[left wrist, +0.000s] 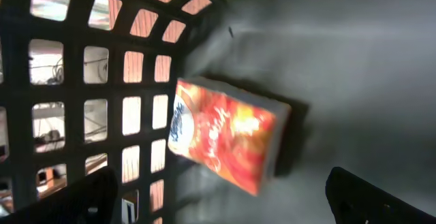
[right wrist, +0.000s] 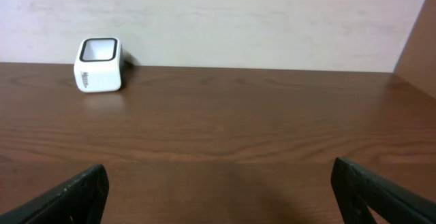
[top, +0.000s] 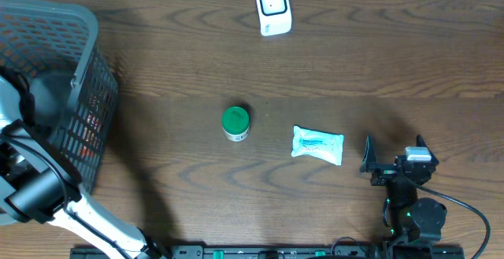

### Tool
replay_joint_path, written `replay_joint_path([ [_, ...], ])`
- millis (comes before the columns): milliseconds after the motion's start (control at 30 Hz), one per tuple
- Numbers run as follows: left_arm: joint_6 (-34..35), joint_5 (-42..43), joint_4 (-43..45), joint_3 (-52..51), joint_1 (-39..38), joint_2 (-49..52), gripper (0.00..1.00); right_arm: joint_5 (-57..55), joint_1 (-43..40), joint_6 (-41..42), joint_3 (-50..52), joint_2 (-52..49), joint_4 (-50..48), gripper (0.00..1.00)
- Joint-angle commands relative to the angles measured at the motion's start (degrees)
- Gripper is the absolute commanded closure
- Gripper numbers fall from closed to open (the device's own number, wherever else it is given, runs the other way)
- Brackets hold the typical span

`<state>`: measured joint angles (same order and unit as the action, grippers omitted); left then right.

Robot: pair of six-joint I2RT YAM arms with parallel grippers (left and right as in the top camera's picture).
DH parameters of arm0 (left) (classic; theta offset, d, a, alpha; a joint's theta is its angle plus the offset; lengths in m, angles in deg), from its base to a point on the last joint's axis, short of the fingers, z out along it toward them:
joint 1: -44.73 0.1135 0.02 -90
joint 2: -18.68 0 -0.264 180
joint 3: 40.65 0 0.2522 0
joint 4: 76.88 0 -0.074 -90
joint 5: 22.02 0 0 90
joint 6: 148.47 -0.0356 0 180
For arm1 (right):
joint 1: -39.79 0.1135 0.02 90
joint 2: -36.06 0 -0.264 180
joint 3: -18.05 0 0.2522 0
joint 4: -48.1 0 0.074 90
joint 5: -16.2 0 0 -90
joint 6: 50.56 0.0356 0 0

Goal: Scan the item barcode
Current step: 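Reach the left gripper into the basket and grasp the orange Kleenex box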

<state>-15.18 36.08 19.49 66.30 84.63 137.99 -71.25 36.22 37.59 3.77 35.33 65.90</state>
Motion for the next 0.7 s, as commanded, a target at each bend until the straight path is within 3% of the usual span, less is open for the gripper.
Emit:
replay_joint_path([
  [0,-0.1,-1.5,0.5,-0.4,1.2,2.2,0.02,-0.6,-0.5,1.0,0.2,0.1,0.1,0.01],
  [367,-0.1,-0.3,6.3,-5.6,1.6,4.4,0.02,-0.5,-0.5,1.0,0.2,0.1,0.1,0.01],
  [500,-0.1,-0.3,9.7,-9.4,1.6,4.5,0.21,-0.5,-0.5,1.0,0.2,0.1,0.1,0.01],
  [600,-0.1,-0.3,11.4,-11.5,1.6,4.5,0.52,-0.5,-0.5,1.0,0.2,0.1,0.1,0.01],
  [667,-0.1,-0.3,12.0,-12.4,1.6,4.5,0.67,-0.5,-0.5,1.0,0.2,0.1,0.1,0.01],
])
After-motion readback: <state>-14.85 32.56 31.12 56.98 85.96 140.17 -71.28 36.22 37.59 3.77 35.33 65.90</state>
